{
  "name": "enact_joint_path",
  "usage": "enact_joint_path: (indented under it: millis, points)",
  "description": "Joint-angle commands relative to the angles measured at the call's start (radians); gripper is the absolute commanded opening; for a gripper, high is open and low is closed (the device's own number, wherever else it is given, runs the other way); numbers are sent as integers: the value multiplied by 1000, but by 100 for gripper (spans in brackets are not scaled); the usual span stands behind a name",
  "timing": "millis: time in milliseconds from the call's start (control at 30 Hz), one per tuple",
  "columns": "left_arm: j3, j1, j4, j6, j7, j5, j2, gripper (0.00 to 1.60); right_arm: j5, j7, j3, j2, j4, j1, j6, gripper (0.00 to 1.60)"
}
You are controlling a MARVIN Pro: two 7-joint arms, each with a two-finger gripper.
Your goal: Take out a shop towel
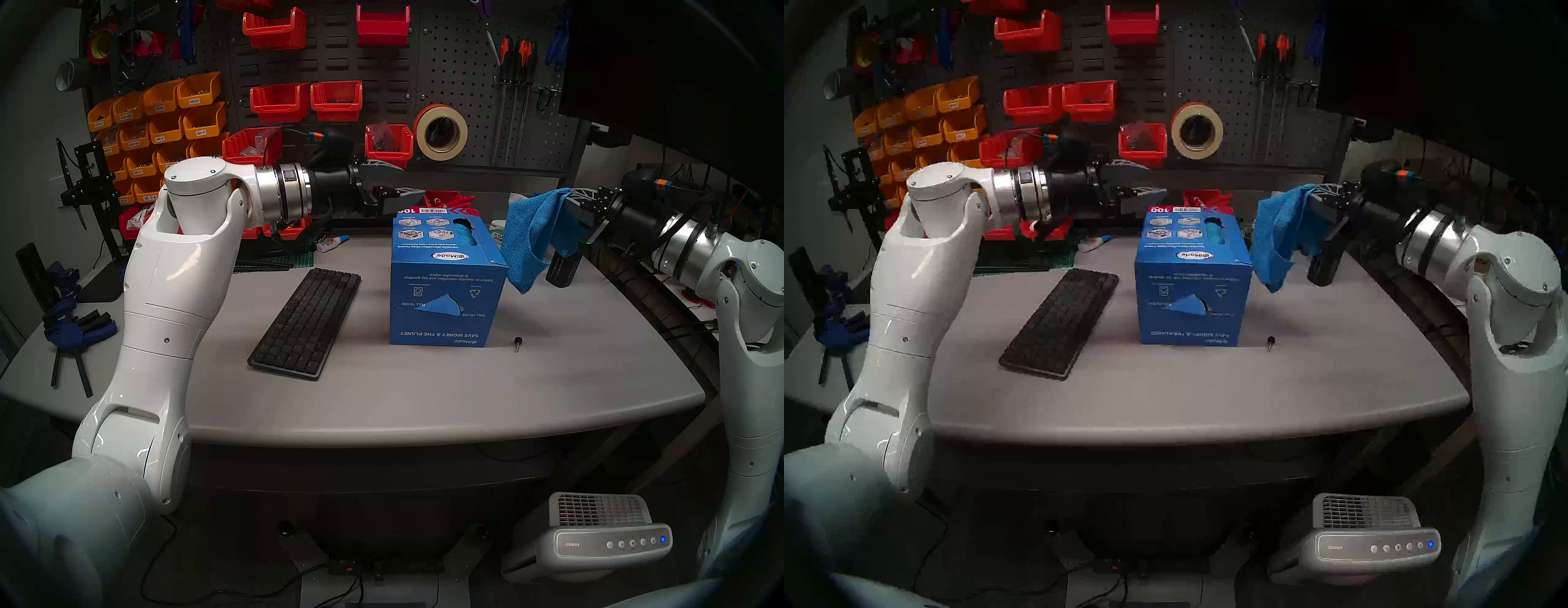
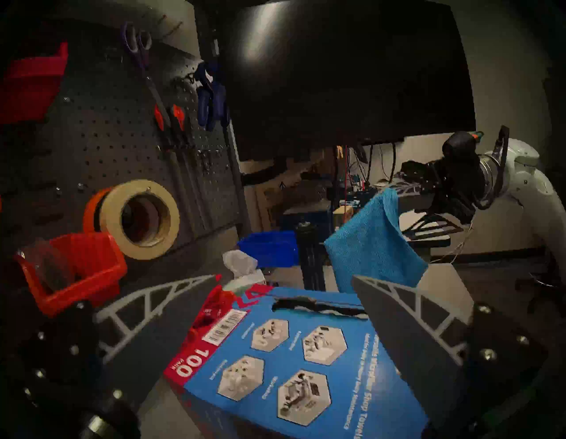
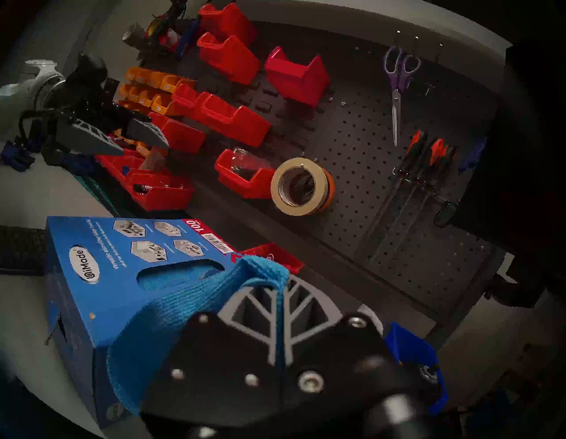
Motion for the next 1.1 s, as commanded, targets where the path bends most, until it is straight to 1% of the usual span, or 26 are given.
enact_joint_path:
  millis: [0, 33, 100, 133, 167, 200, 300, 367, 400, 467, 500, 533, 567, 600, 633, 667, 733, 767, 800, 867, 967, 1067]
  points:
    - [-101, -38, -25, -10, 33, -19, 23, 160, 21, -34, -11, 80, 6, 126, -9, 0]
    - [-110, -29, -23, -10, 34, -19, 29, 160, 28, -45, 1, 95, -2, 102, -18, 0]
    - [-130, -4, -21, -11, 33, -16, 45, 160, 29, -49, -18, 107, 14, 153, -13, 0]
    - [-136, 8, -20, -9, 33, -14, 53, 160, 33, -59, -3, 120, 3, 127, -24, 0]
    - [-145, 20, -20, -8, 33, -14, 58, 160, 33, -59, -24, 127, 19, 172, -17, 0]
    - [-152, 32, -20, -6, 33, -13, 64, 160, 41, -65, -16, 143, 10, 153, -25, 0]
    - [-168, 62, -20, -6, 33, -11, 75, 160, 50, -75, -37, 163, 6, 181, -29, 0]
    - [-176, 77, -21, -7, 34, -10, 79, 160, 58, -85, -45, 175, -6, 179, -37, 0]
    - [-180, 83, -22, -8, 34, -10, 81, 160, 60, -83, -64, 177, -4, 208, -35, 0]
    - [-184, 93, -25, -12, 35, -9, 84, 160, 65, -91, -78, 185, -12, 217, -41, 0]
    - [-186, 99, -28, -17, 36, -7, 86, 160, 67, -89, -98, 184, -10, 246, -38, 0]
    - [-186, 102, -30, -19, 36, -6, 87, 160, 70, -96, -92, 188, -22, 220, -46, 0]
    - [-188, 108, -32, -20, 37, -5, 89, 160, 72, -94, -115, 188, -16, 257, -42, 0]
    - [-191, 114, -34, -22, 37, -5, 91, 160, 76, -100, -118, 192, -22, 245, -48, 0]
    - [-192, 117, -35, -22, 37, -6, 92, 160, 76, -100, -132, 191, -18, 269, -45, 0]
    - [-195, 123, -36, -23, 38, -7, 94, 160, 79, -104, -138, 194, -23, 261, -51, 0]
    - [-201, 131, -37, -25, 39, -7, 98, 160, 81, -107, -162, 193, -21, 284, -51, 0]
    - [-204, 134, -37, -26, 40, -7, 100, 160, 82, -106, -180, 193, -16, 309, -49, 0]
    - [-206, 137, -37, -27, 41, -7, 102, 160, 84, -110, -180, 193, -21, 293, -54, 0]
    - [-213, 144, -38, -29, 42, -8, 106, 160, 88, -113, -205, 191, -16, 322, -54, 0]
    - [-218, 148, -38, -31, 44, -8, 110, 160, 94, -116, -221, 186, -15, 330, -57, 0]
    - [-225, 153, -38, -33, 46, -9, 113, 160, 103, -119, -257, 176, -8, 359, -58, 0]
